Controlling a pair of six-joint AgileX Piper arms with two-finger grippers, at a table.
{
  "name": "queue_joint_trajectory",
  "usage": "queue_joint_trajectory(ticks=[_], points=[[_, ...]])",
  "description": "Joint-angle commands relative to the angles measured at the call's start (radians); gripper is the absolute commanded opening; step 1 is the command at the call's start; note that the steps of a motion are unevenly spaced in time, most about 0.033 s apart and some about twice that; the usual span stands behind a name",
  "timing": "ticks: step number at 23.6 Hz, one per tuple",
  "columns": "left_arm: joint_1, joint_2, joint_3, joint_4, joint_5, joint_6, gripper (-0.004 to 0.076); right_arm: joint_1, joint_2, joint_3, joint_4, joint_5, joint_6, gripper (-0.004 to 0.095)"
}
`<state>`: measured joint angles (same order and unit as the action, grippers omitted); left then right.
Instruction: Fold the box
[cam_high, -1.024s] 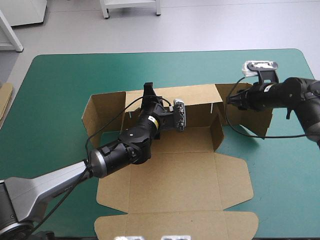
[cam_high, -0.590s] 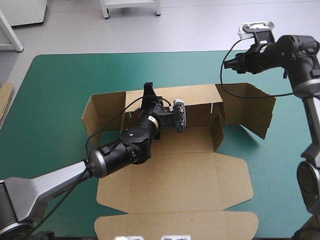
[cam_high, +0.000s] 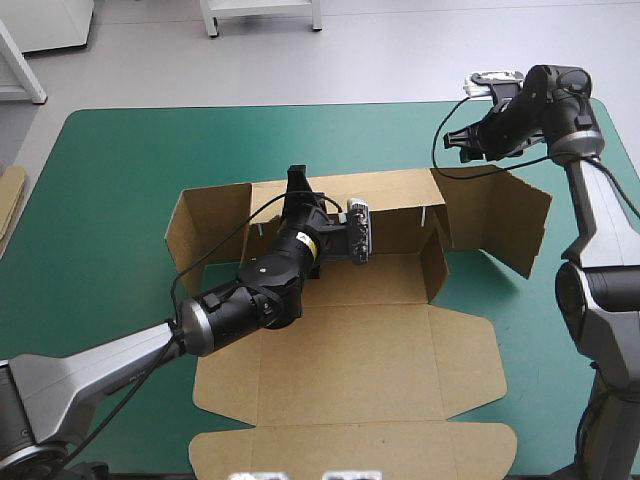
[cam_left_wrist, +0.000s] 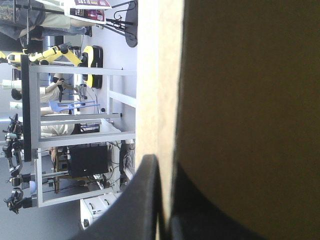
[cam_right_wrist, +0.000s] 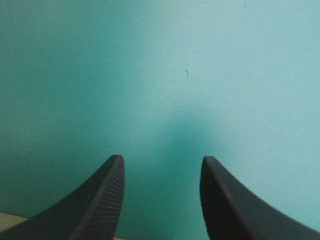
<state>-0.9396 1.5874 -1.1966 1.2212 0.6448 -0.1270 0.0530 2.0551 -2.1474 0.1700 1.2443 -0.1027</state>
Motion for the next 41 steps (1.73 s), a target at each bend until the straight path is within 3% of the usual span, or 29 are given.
queue_joint_trajectory(ticks=[1,6,17,23,31,34,38,41], points=[[-0.004,-0.033,-0.013,-0.002,0.049,-0.029,-0.0008,-0.008,-0.090,-0.036,0.005,0.004,-0.013,0.0445],[-0.004,-0.033,-0.013,0.026,0.046,-0.086,-0.0008,-0.008,-0.156,0.100,-0.033,0.003,-0.042,0.0444],[-0.004,-0.033,0.034,0.122,0.032,-0.149,-0.0008,-0.010,-0.288,0.302,-0.001,-0.002,-0.074,0.0400],[-0.004,-0.033,0.085,0.251,0.034,-0.282,-0.0008,-0.010,-0.388,0.457,0.056,-0.104,-0.109,0.0371],[-0.004,-0.033,0.085,0.286,0.034,-0.295,-0.0009,-0.010,-0.619,0.836,0.212,-0.400,-0.312,0.0370],[-0.004,-0.033,0.085,0.286,0.034,-0.304,-0.0008,-0.010,-0.746,1.011,0.360,-0.549,-0.551,0.0370],[-0.004,-0.033,0.085,0.286,0.034,-0.304,-0.0008,-0.010,-0.806,1.123,0.575,-0.591,-0.803,0.0370],[-0.004,-0.033,0.085,0.284,0.030,-0.304,-0.0008,-0.010,-0.806,1.130,0.605,-0.578,-0.830,0.0443]])
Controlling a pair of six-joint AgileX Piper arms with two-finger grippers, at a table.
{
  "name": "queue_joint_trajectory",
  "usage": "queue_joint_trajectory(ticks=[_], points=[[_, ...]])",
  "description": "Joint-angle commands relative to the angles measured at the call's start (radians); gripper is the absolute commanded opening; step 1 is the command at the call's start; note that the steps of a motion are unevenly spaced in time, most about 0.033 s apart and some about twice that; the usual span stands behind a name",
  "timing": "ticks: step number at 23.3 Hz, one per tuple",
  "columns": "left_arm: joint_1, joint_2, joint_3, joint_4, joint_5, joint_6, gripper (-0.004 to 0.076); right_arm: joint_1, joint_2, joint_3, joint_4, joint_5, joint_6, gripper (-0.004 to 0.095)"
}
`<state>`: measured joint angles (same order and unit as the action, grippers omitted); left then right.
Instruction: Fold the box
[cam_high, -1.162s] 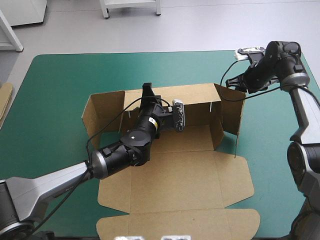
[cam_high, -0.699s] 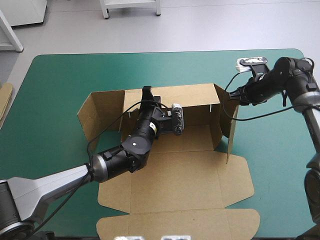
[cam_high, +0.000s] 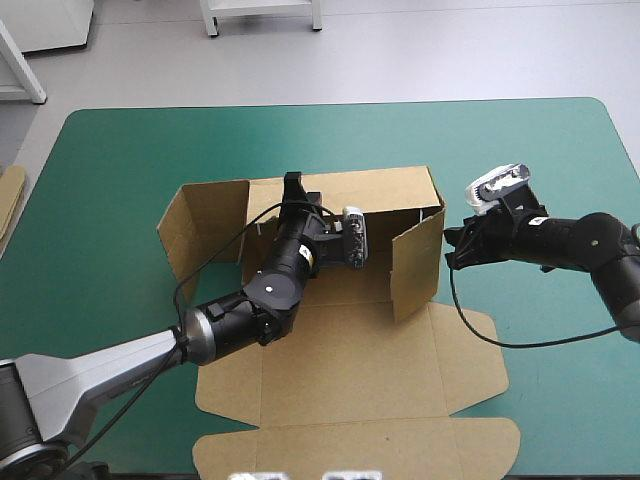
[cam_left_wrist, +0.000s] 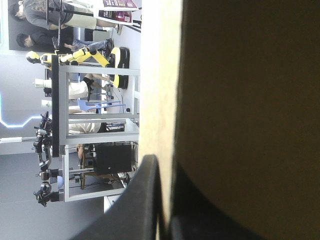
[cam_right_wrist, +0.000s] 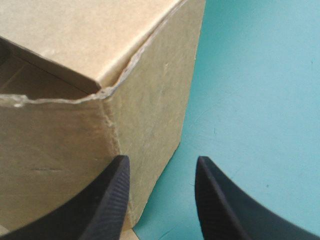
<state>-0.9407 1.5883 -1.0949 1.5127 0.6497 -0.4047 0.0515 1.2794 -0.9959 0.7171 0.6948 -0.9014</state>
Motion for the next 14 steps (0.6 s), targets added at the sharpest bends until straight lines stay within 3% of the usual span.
queue_joint_trajectory(ticks=[1,3,7,14], points=[[-0.003,-0.034,-0.017,-0.008,0.025,-0.026,-0.0008,-0.009,-0.031,-0.022,0.060,-0.026,-0.043,0.0469],[-0.003,-0.034,-0.017,-0.008,0.023,-0.026,-0.0008,-0.009,-0.031,-0.022,0.072,-0.020,-0.065,0.0533],[-0.003,-0.034,-0.017,-0.008,0.023,-0.026,-0.0008,-0.009,-0.031,-0.022,0.116,0.048,-0.155,0.0542],[-0.003,-0.034,-0.017,-0.008,0.023,-0.028,-0.0008,-0.007,-0.001,-0.022,0.250,-0.003,-0.276,0.0551]])
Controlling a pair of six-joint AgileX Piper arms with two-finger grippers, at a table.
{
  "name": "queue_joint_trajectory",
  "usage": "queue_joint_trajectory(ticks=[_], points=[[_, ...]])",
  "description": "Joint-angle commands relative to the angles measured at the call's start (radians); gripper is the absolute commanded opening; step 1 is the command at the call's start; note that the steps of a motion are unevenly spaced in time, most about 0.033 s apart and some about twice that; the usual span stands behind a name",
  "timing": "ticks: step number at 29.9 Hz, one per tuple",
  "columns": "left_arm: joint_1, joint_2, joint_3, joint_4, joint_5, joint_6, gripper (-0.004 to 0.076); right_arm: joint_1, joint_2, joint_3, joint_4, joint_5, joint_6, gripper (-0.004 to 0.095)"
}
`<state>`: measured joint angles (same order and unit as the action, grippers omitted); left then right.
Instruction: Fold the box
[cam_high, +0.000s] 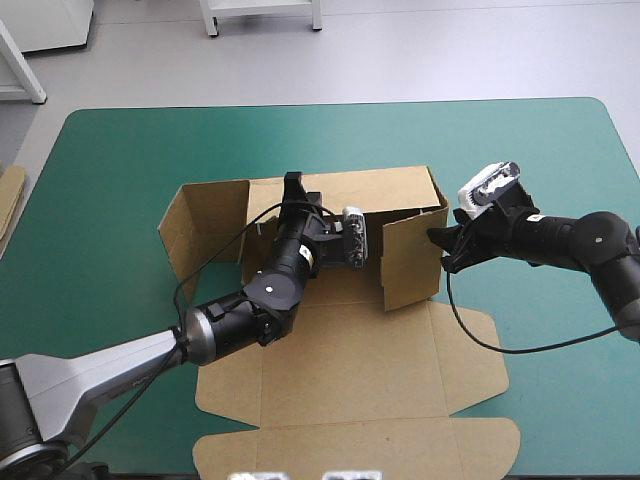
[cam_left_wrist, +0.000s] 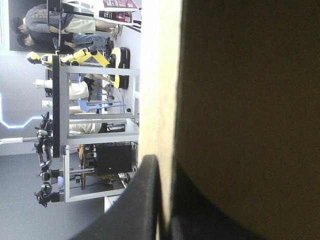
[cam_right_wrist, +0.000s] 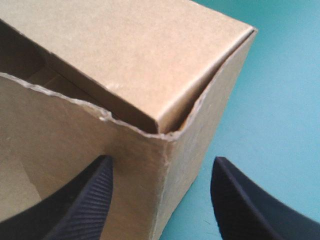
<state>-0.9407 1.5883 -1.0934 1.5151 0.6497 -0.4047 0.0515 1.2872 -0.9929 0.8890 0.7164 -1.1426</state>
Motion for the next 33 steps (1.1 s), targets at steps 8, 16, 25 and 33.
queue_joint_trajectory(ticks=[8,16,25,33], points=[[-0.003,-0.034,-0.018,-0.006,0.034,-0.028,-0.0008,-0.005,0.013,-0.025,0.097,-0.014,-0.038,0.0632],[-0.003,-0.034,-0.026,0.000,0.034,-0.028,-0.0008,0.065,0.016,-0.025,0.116,-0.112,-0.075,0.0632],[-0.003,-0.034,-0.031,0.002,0.038,-0.028,-0.0008,0.095,0.076,-0.025,0.136,-0.182,-0.048,0.0630],[-0.003,-0.034,-0.031,0.049,0.038,-0.030,-0.0008,0.095,0.086,-0.025,0.173,-0.159,-0.080,0.0424]])
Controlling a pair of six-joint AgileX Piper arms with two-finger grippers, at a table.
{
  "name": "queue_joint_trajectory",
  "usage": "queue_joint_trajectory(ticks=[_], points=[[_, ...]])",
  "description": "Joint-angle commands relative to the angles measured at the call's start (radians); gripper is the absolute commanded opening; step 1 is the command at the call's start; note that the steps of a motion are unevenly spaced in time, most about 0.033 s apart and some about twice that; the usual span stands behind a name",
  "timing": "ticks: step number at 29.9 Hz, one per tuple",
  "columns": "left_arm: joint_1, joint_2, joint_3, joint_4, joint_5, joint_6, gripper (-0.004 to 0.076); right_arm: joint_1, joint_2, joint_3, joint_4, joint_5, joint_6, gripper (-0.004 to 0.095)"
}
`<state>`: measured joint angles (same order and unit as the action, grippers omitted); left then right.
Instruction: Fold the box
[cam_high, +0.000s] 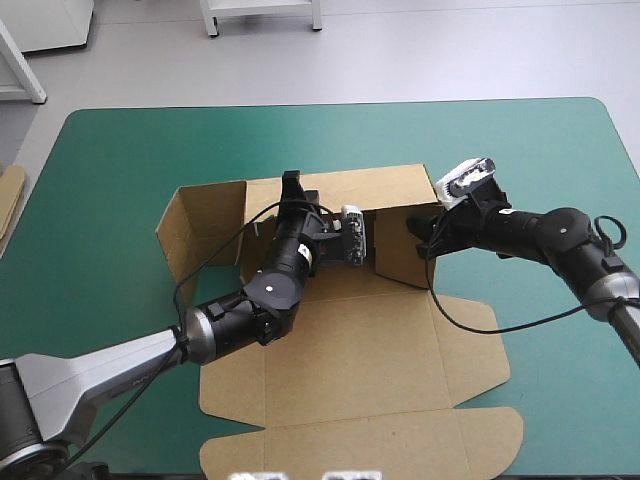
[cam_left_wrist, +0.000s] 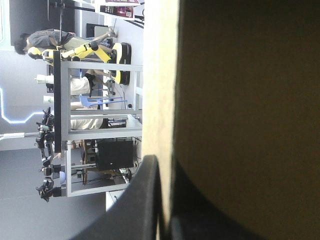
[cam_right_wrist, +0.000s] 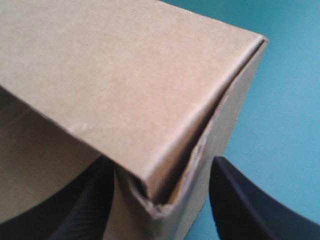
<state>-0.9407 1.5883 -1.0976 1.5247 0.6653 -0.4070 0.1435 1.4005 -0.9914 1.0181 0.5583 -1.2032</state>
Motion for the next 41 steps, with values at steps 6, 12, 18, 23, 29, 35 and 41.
queue_joint_trajectory(ticks=[6,12,18,23,29,35,41], points=[[-0.003,-0.034,-0.026,0.122,0.023,-0.089,-0.0008,0.003,-0.027,-0.026,0.066,0.053,-0.033,0.0109],[-0.003,-0.034,-0.026,0.168,0.014,-0.145,-0.0008,0.003,-0.027,-0.026,0.070,0.089,-0.052,-0.0017],[-0.016,-0.036,-0.026,0.160,-0.030,-0.155,0.0110,0.003,-0.027,-0.026,0.070,0.089,-0.052,-0.0017],[-0.067,-0.073,-0.026,0.146,-0.076,-0.157,0.0327,0.003,-0.027,-0.026,0.072,0.066,-0.023,-0.0017],[-0.135,-0.155,-0.026,-0.014,-0.193,-0.162,0.0403,0.003,-0.027,-0.026,0.076,0.043,-0.021,-0.0017],[-0.144,-0.216,-0.031,-0.086,-0.290,-0.216,0.0403,0.000,-0.027,-0.026,0.076,0.023,0.008,-0.0017],[-0.069,-0.223,-0.130,-0.052,-0.282,-0.268,0.0403,0.001,-0.027,-0.026,0.076,0.020,0.016,-0.0017]])
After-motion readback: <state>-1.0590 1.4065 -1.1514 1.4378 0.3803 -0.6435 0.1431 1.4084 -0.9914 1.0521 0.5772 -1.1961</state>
